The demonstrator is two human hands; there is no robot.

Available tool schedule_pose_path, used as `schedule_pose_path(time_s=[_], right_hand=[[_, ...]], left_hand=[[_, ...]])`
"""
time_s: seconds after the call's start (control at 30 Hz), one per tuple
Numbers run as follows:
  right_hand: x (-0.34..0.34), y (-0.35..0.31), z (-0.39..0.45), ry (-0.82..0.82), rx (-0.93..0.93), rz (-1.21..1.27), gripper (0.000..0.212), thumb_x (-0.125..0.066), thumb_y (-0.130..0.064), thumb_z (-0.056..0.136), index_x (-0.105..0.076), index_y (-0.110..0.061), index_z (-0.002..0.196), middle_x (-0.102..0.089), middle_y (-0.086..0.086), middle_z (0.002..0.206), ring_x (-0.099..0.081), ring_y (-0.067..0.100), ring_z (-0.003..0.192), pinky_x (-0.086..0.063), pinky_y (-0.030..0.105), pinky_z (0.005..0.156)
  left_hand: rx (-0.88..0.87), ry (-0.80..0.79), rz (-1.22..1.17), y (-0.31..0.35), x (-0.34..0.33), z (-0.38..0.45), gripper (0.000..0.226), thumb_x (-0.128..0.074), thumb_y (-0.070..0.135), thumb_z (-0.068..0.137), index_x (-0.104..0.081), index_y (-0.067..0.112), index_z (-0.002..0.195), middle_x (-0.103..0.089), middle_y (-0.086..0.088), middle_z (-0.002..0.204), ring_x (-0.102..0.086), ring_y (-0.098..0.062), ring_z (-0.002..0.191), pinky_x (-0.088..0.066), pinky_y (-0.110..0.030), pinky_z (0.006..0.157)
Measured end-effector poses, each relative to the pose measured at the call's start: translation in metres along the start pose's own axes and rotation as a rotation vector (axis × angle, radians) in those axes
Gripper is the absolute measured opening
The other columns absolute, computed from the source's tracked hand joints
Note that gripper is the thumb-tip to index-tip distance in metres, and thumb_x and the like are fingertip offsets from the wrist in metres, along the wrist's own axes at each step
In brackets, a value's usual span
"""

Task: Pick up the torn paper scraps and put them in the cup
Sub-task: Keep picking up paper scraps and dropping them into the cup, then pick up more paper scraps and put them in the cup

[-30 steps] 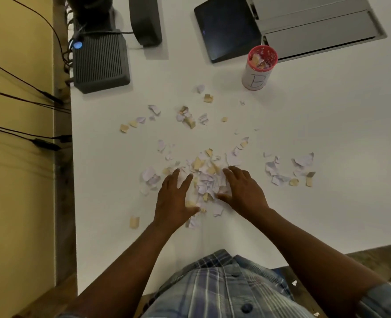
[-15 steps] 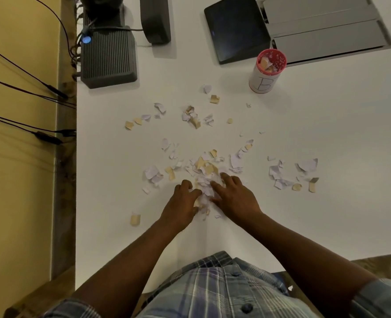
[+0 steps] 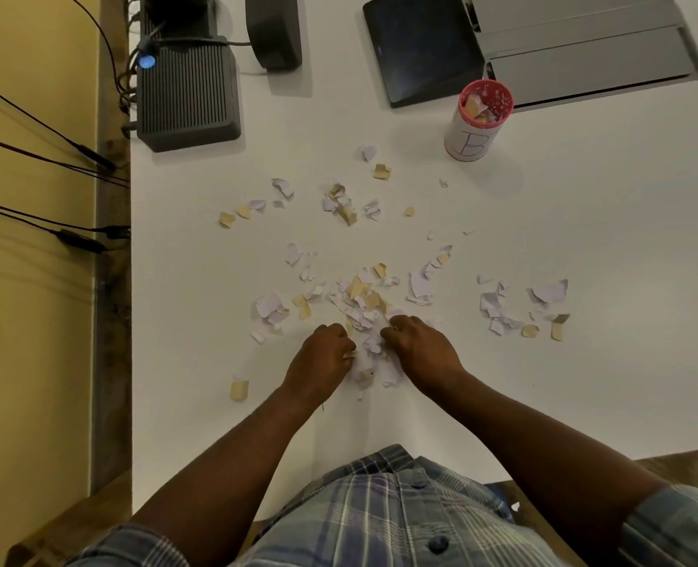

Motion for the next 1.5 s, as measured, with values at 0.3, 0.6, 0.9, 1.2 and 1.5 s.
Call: schedule_pose_path(time_s=[0.3, 0.6, 0.9, 1.2, 1.5], right_hand=[[0.041, 0.036, -0.004, 0.244, -0.172, 0.381, 0.017, -0.062, -0.01, 0.09, -0.074, -0.01, 0.103, -0.073, 0.008, 0.099, -0.068, 0.025, 0.087, -0.054, 0.033, 0.078], [0.089, 0.081, -0.012, 0.354, -0.388, 0.687, 0.011, -0.069, -0.014, 0.085, -0.076, -0.012, 0.094, -0.073, 0.001, 0.076, -0.064, 0.009, 0.058, -0.045, 0.007, 0.053], [0.121, 0.099, -0.007, 0.45, -0.394, 0.738, 0.007, -0.071, -0.018, 0.084, -0.076, -0.019, 0.088, -0.067, -0.016, 0.065, -0.065, 0.01, 0.06, -0.047, 0.013, 0.054], [0.176, 0.125, 0.021, 0.611, -0.383, 0.765, 0.004, -0.072, -0.023, 0.083, -0.075, -0.023, 0.083, -0.067, -0.02, 0.063, -0.059, -0.007, 0.051, -0.04, 0.003, 0.051], [0.251, 0.198, 0.078, 0.85, -0.487, 0.626, 0.019, -0.065, -0.028, 0.085, -0.074, -0.012, 0.091, -0.072, -0.004, 0.087, -0.067, 0.008, 0.078, -0.051, 0.012, 0.069]], left_hand=[[0.021, 0.214, -0.227, 0.0, 0.041, 0.014, 0.017, -0.07, 0.008, 0.081, -0.072, 0.003, 0.097, -0.068, -0.011, 0.097, -0.066, -0.022, 0.085, -0.056, -0.037, 0.076], [-0.052, 0.108, 0.002, 0.023, 0.035, 0.053, 0.036, -0.063, 0.011, 0.086, -0.06, 0.009, 0.122, -0.054, -0.013, 0.128, -0.051, -0.029, 0.115, -0.05, -0.037, 0.088], [-0.07, 0.045, 0.134, 0.033, 0.022, 0.065, 0.019, -0.046, 0.005, 0.092, -0.065, 0.0, 0.095, -0.056, -0.013, 0.101, -0.055, -0.026, 0.087, -0.049, -0.037, 0.071], [-0.025, 0.171, -0.123, 0.032, 0.049, 0.068, 0.011, -0.064, 0.002, 0.083, -0.072, -0.002, 0.09, -0.069, -0.017, 0.093, -0.067, -0.028, 0.082, -0.057, -0.037, 0.073], [0.009, 0.219, -0.261, 0.044, 0.083, 0.079, 0.006, -0.072, 0.006, 0.08, -0.07, 0.004, 0.085, -0.07, -0.007, 0.091, -0.062, -0.007, 0.077, -0.041, 0.004, 0.064]])
Point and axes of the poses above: each hand's wrist, its own z-axis towards the middle knuckle, its own x-axis out of the back of the hand, y = z × x, the point moved 10 cm from there along z, towards the middle knuckle
